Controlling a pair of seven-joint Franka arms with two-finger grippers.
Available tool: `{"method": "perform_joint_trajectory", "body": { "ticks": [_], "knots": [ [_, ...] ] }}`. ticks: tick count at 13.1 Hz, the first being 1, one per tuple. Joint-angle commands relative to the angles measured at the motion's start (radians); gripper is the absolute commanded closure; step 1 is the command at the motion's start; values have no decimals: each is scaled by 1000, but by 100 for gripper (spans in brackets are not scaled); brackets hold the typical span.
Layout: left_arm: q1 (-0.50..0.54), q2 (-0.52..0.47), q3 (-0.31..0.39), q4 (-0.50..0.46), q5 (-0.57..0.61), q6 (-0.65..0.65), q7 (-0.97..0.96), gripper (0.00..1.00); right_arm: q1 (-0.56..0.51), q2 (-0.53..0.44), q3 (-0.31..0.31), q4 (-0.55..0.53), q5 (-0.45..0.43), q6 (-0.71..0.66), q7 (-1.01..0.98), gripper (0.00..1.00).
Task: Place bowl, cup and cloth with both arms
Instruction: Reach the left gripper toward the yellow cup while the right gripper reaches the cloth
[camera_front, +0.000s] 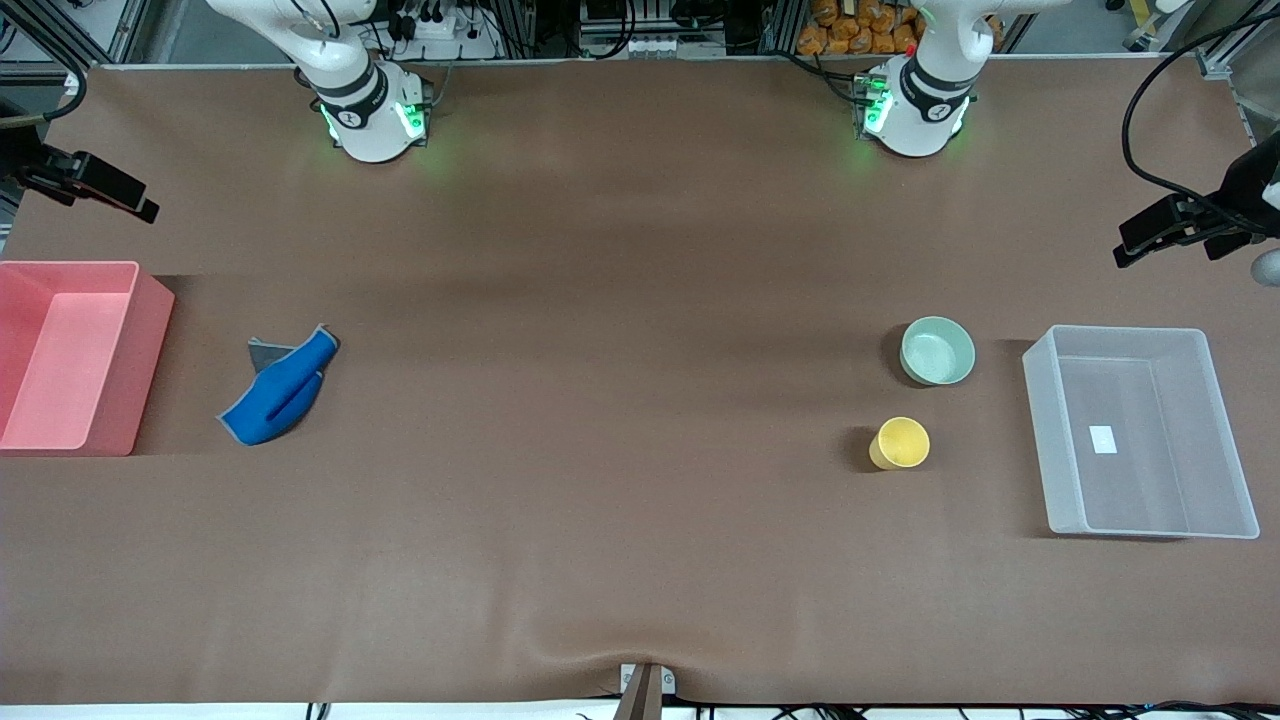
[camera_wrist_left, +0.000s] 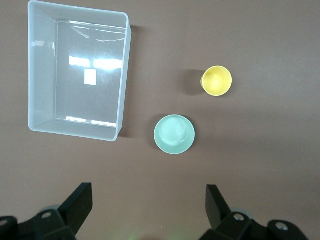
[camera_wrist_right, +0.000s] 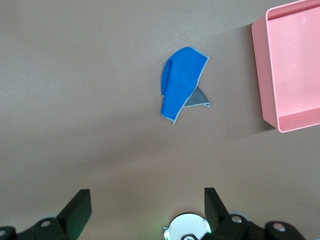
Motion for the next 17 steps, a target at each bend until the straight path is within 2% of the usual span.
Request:
{"method": "perform_joint_trajectory", "body": {
  "ticks": [1,5,8,14,17],
  "knots": [
    [-2,2,5,19,-21,-18,24,0,13,8,-3,21,-10,-17,22,0],
    [6,51,8,21,-55,-11,15,0,8,8,-5,21,-13,-17,22,0],
    [16,131,12,21,-102,113,-2,0,2,13,-6,21,-16,-15,22,0],
    [1,335,9,22,-106,311,-29,0,37,30,-5,14,-18,-48,8,0],
    [-19,410,2,19,-109,405,-56,0,1,117,-11,15,-32,-48,19,0]
  ]
}}
